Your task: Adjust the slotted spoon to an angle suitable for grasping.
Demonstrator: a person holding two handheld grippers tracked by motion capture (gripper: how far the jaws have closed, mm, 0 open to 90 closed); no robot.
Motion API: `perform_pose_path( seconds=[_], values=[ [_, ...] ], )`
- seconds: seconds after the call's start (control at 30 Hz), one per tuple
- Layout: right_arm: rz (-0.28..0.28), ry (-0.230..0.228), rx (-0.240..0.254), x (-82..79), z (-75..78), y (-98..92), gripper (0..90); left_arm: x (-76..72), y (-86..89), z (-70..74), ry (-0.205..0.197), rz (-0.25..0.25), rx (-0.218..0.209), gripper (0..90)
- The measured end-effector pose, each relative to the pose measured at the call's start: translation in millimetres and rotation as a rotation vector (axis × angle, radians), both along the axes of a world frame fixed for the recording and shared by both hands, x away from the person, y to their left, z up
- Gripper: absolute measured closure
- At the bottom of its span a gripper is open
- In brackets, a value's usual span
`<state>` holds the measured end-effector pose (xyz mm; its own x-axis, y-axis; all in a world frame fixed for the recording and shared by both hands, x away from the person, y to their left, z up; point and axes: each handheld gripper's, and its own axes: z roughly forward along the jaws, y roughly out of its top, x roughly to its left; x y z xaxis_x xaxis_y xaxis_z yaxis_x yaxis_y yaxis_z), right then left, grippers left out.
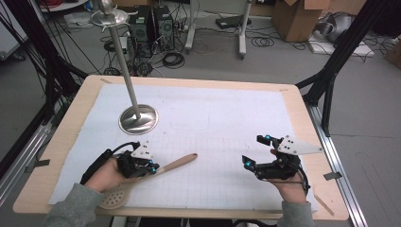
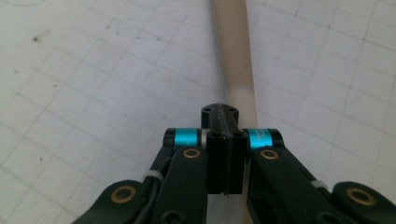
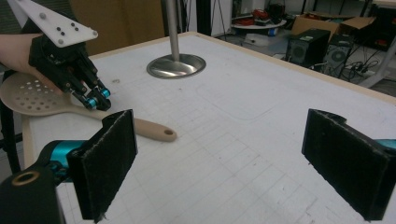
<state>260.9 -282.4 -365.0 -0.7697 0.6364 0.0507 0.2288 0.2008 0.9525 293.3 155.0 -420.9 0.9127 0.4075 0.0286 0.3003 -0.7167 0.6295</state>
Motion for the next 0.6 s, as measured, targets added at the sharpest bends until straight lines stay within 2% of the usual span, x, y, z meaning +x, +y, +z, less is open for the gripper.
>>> perform_pose_path(
  seconds=[0.17, 0.27, 0.37, 0.5, 0.6],
  values=[
    [0.001, -0.003, 0.003, 0.0, 0.4, -1.3, 9.4, -3.5, -10.7, -3.7, 0.014, -0.039, 0.003, 89.5],
    [0.002, -0.004, 0.005, -0.2, 0.3, -1.3, 9.4, -4.6, -14.7, -5.1, 0.007, -0.035, 0.005, 89.4],
    [0.001, -0.007, 0.004, -0.4, 0.7, -1.4, 9.4, -4.3, -13.6, -3.9, 0.005, -0.038, 0.004, 89.4],
    [0.002, -0.002, 0.005, -0.3, 0.5, -1.4, 9.4, -4.2, -8.1, 0.7, -0.001, -0.030, -0.018, 89.3],
    [0.001, -0.003, 0.003, 0.0, 0.3, -1.4, 9.4, -5.4, -1.2, 6.0, -0.003, -0.027, -0.046, 84.3]
  ],
)
